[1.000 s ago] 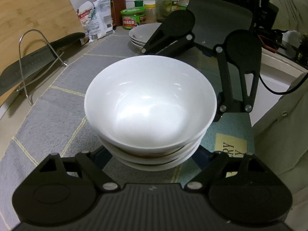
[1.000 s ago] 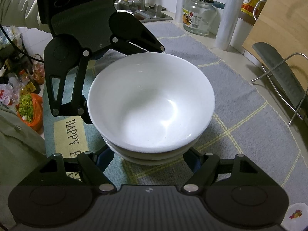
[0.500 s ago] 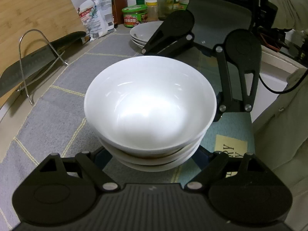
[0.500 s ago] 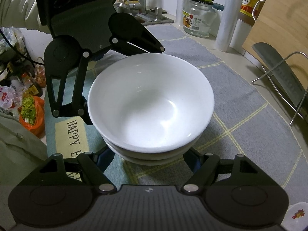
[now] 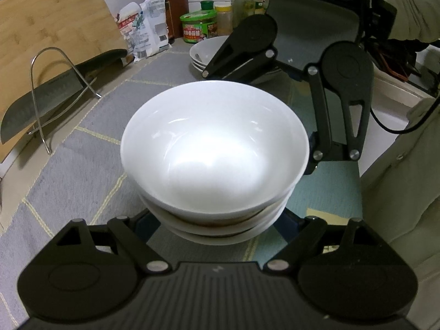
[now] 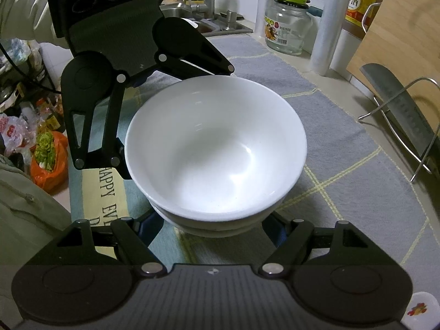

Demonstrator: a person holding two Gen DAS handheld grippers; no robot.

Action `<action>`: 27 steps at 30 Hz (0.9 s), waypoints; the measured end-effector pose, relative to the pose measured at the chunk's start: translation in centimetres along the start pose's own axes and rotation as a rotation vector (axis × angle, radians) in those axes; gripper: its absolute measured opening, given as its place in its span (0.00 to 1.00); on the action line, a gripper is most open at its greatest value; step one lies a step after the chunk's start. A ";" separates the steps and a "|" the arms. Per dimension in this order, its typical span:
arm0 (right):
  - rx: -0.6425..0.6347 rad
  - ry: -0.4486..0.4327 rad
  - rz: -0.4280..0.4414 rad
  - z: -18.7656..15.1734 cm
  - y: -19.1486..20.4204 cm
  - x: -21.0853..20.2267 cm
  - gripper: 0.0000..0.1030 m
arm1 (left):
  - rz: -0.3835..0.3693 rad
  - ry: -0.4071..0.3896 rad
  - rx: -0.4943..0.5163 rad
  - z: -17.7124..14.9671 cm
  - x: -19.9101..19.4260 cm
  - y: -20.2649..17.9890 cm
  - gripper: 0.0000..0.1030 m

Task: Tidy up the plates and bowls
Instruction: 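Lift the bowl stack with both grippers and carry it to the plate stack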

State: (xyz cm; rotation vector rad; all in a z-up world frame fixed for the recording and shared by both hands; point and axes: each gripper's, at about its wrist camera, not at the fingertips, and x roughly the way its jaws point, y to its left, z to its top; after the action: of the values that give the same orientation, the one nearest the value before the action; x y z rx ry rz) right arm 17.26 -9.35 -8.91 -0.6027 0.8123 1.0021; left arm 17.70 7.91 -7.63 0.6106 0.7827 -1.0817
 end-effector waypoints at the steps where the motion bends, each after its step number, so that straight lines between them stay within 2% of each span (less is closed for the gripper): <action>1: -0.002 -0.001 0.000 0.0 -0.1 -0.1 0.80 | 0.002 -0.003 -0.002 0.1 -0.1 -0.1 0.85; 15: -0.029 -0.016 0.017 -1.1 -1.0 -2.7 0.80 | 0.034 -0.009 -0.014 2.7 0.0 -1.2 0.85; 27: -0.042 -0.025 0.000 -4.2 -3.0 -7.1 0.80 | 0.035 -0.026 -0.008 7.6 2.0 -2.6 0.85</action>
State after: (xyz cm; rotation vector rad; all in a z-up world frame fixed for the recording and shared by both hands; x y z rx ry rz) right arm 16.53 -17.31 -5.27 -0.6256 0.7708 1.0267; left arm 17.71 0.06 -4.94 0.6005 0.7509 -1.0517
